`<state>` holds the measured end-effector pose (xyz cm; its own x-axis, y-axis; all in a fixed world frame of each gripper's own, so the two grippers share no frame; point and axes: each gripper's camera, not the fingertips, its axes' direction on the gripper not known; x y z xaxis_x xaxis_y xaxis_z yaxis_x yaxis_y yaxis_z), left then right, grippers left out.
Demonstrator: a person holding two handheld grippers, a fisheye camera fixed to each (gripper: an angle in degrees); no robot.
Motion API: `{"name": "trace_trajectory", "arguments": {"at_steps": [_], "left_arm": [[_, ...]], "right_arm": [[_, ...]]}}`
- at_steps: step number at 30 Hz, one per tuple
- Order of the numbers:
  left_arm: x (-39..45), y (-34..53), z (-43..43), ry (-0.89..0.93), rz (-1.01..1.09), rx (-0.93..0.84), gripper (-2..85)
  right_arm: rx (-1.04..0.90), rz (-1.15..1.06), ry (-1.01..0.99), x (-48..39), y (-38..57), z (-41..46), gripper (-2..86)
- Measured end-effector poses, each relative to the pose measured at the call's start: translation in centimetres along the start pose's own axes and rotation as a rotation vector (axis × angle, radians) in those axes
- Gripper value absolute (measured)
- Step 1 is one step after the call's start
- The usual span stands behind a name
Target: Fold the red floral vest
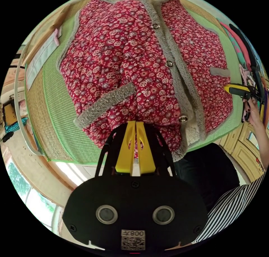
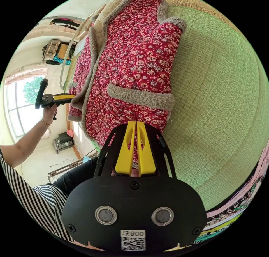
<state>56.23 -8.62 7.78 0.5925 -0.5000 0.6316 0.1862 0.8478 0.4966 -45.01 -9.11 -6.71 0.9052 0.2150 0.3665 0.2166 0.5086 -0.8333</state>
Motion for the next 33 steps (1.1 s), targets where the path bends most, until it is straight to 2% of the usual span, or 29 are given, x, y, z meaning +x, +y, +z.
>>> {"name": "trace_trajectory", "arguments": {"at_steps": [4,6,16,22,24,30,33], "left_arm": [[-5.0,1.9,0.8,-0.049,-0.207,-0.042,0.0],[-6.7,2.7,0.9,0.071,-0.267,-0.005,0.1],[-3.4,5.2,-2.5,0.211,-0.183,0.249,0.3],[-1.4,5.7,-4.1,0.369,-0.108,0.438,0.1],[0.6,3.7,-2.3,0.494,-0.009,0.369,0.1],[4.5,-0.5,4.4,0.506,0.089,0.082,0.1],[5.1,-0.4,5.4,0.489,0.092,0.042,0.0]], "right_arm": [[0.009,-0.002,0.010,0.0,-1.3,0.5,0.9],[0.017,0.000,-0.003,0.3,-1.7,0.6,1.2],[0.149,0.109,-0.023,2.8,-0.6,-4.0,8.2],[0.061,0.169,-0.086,6.7,-1.4,-1.6,10.1],[0.032,0.159,-0.108,6.8,-2.1,-0.5,9.5],[0.035,0.194,-0.163,8.5,-2.9,-0.2,7.0],[0.006,0.162,-0.153,8.4,-2.2,-0.5,5.9]]}}
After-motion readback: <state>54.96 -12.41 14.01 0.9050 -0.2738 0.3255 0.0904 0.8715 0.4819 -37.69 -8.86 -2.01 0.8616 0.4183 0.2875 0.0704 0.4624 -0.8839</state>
